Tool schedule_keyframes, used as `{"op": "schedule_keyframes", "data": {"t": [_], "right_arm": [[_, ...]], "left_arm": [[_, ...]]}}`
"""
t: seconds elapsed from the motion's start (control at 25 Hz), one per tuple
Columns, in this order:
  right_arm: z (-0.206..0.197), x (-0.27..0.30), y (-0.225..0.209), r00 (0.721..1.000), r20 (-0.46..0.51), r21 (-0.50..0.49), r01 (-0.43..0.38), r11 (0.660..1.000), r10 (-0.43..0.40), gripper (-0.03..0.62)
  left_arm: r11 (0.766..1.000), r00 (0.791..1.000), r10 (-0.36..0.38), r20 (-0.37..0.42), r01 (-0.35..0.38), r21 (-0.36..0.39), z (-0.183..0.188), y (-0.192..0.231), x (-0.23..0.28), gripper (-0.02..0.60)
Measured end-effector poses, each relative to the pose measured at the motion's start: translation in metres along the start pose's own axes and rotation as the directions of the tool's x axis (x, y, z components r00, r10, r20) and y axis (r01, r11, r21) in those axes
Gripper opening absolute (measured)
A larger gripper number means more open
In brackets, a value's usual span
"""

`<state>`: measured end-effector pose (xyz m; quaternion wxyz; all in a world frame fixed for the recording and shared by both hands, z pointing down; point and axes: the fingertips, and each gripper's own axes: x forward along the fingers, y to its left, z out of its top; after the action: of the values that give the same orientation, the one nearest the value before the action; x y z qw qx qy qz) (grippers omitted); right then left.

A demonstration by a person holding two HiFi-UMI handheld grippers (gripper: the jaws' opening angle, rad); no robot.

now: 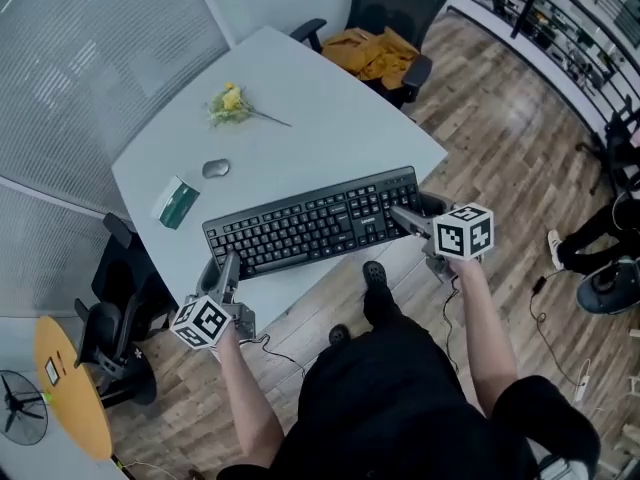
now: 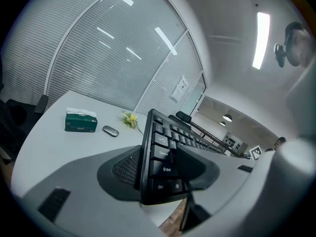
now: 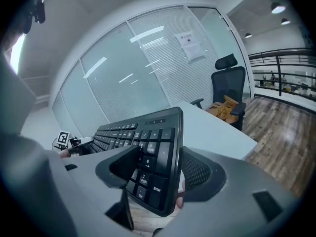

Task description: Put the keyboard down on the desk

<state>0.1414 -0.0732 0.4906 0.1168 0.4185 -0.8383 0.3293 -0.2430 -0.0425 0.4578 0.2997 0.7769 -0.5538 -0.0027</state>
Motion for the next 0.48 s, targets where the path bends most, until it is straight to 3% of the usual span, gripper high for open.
{"op": "schedule_keyframes", "data": {"t": [0.48], "right_arm": [[0.054,0.042,-0.079,0.994,-0.072,-0.030,-0.088,0.996,0.086,0.282]], "left_arm": [[0.993,0.994,0.107,0.026,-0.106,-0.043,0.001,-0.023,0.066,0.201]]}}
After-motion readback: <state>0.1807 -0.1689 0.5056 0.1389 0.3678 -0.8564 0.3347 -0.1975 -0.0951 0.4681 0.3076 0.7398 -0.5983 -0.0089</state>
